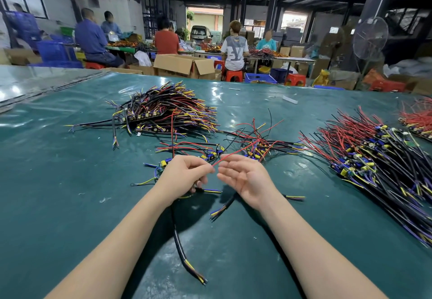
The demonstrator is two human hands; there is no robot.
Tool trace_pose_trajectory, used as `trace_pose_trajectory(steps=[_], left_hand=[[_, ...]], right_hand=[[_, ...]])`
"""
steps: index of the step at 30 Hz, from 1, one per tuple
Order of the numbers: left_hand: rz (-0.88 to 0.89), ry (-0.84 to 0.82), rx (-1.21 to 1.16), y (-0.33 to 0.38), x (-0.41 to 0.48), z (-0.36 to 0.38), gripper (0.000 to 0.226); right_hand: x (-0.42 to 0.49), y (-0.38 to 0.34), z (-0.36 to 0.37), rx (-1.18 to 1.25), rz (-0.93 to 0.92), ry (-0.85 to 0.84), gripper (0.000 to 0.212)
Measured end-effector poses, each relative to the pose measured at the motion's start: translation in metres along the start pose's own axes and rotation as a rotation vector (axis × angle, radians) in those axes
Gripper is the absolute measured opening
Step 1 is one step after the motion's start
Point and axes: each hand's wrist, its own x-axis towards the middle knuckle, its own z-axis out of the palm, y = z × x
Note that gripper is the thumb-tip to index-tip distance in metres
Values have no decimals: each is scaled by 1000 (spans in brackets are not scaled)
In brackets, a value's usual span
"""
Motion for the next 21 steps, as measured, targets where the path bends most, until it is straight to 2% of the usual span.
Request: trace_pose_trajectory(steps=[4, 9, 12, 16, 21], left_hand=[[-17, -55, -2, 0, -1, 0, 25], [-159, -74, -189, -1, 2, -3, 26], [-132, -48, -102, -2, 3, -6, 30], [-91, -36, -174, -1, 3, -6, 38], [-25, -35, -138, -4, 4, -5, 37]], right_hand=[[-2, 9, 5, -298, -64, -108, 28], [1, 9, 0, -327, -164, -13, 24], [1, 9, 1, -318, -147, -5, 22], [-1, 12, 4, -471, -145, -41, 21], [0, 17, 8, -527, -213, 92, 5]])
